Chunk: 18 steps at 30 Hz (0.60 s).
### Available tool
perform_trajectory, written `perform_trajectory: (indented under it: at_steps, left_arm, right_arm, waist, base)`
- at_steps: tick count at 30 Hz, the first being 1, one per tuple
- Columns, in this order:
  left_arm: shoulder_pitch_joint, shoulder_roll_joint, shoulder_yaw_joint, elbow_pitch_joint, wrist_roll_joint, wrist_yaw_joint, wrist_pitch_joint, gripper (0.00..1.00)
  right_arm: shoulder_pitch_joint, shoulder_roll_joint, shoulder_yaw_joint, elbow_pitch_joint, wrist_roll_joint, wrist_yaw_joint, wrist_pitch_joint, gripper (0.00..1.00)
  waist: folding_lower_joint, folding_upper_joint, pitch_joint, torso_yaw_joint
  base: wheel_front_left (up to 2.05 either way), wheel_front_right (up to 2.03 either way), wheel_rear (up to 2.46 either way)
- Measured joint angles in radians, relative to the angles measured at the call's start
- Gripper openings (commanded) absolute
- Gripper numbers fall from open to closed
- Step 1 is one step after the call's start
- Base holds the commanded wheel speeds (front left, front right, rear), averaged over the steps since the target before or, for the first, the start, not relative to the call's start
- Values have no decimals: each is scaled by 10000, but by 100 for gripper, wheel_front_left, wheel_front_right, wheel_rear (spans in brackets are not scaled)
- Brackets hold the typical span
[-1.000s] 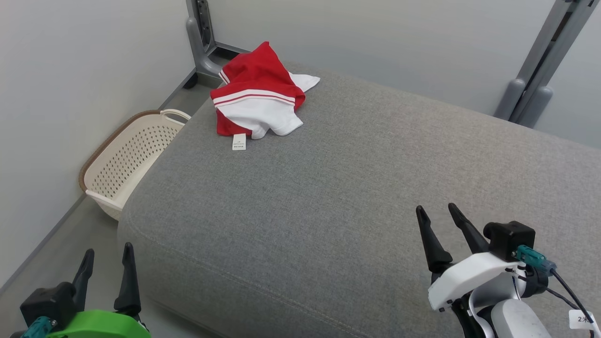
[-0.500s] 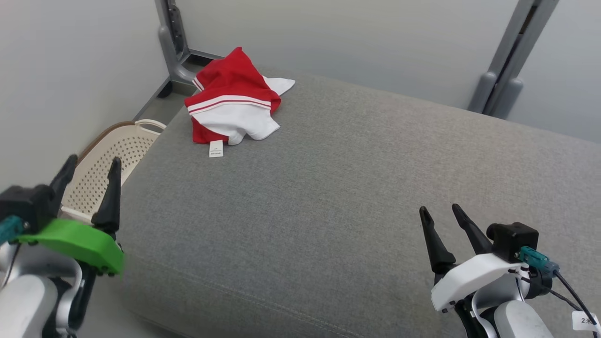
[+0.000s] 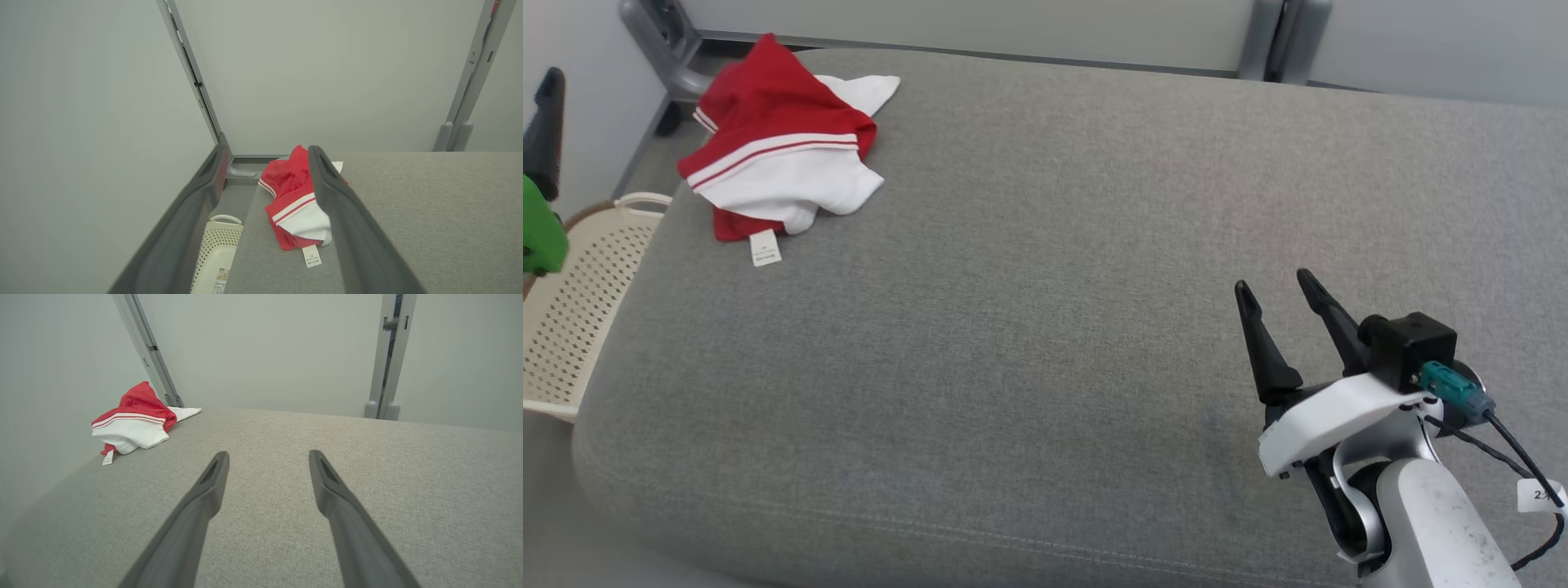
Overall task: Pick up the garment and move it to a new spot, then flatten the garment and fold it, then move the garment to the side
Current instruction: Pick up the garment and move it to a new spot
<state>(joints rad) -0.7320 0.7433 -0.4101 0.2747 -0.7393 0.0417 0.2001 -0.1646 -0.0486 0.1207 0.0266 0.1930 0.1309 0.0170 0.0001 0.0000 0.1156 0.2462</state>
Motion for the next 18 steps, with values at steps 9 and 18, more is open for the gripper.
perform_trajectory:
  at_steps: [9, 18]
  left_arm:
    - [-1806, -27, -88, 2044, -67, -372, 838, 100]
    - [-2486, -13, -73, 3735, 27, -399, 872, 100]
  right_arm:
    - [-635, -4, -111, -957, -351, 0, 276, 100]
    - [-857, -69, -284, -1515, -602, 0, 414, 100]
  waist:
    - [1, 0, 1702, -932]
    - [1, 0, 3434, -1647]
  base:
    - [0, 0, 0]
    - [0, 0, 0]
